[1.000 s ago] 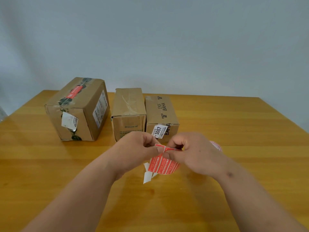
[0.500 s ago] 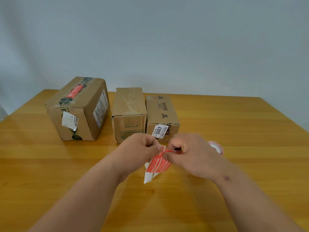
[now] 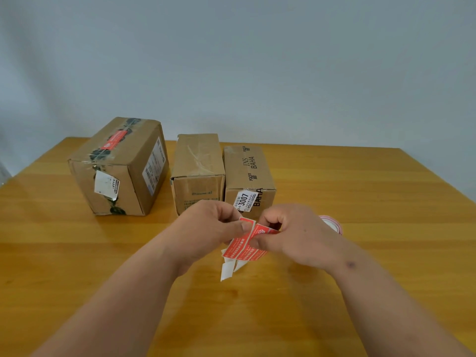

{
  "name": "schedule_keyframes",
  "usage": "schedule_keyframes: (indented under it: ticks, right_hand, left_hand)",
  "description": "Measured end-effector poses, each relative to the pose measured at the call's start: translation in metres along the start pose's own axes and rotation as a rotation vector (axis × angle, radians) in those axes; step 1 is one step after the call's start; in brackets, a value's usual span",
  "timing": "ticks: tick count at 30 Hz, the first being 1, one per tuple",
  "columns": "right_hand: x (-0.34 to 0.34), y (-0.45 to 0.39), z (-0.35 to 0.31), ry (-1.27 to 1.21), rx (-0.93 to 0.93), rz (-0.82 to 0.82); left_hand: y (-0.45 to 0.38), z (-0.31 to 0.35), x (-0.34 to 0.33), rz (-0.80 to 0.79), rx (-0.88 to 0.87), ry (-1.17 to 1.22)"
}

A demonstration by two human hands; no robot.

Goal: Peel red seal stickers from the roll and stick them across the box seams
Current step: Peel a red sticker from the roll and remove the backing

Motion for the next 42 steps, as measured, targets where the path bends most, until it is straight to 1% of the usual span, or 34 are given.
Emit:
schedule_keyframes:
  ticks: [4,7,14,20,25,31,42]
  right_hand:
    - [-0.003,-0.001,-0.001,0.012,0.004,-0.012]
    - [-0.002,0.000,-0.002,0.047,0.034,0.016]
    - [-0.001,0.002,-0.004,0.128,0.125,0.095]
    - [-0.002,0.000,0.000,0.072,0.119,0.111]
    - [0.000,-0.001,0.003,0.047,0.069,0.086]
    - [-0.001,-0.002,0.006,-0.025,-0.022,-0.001]
    - [-0.002,-0.001,0.000,0.059,0.070,0.073]
  left_hand:
    - [0.000,0.002,-0.002,0.035,-0.036,-0.077]
    - [-0.001,0.002,-0.003,0.051,-0.052,-0.105]
    - [-0.005,-0.001,-0.006,0.051,-0.039,-0.045]
    - [-0.005,-0.001,-0.005,0.073,-0.043,-0.029]
    - [-0.004,-0.001,-0.003,0.020,-0.016,-0.019]
    - [-0.006,-0.002,-0.004,0.044,-0.013,-0.026]
    - [-0.008,-0.007,-0.005,0.069,0.000,0.016]
Point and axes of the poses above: each hand's wrist, its own y-axis away from the middle knuckle, its own x-axis out of the back of the hand, z = x × y, the point moved 6 cm from there along -y, towards the middle knuckle, and after that the axes turned 12 degrees about y, right-handed, at the moved point
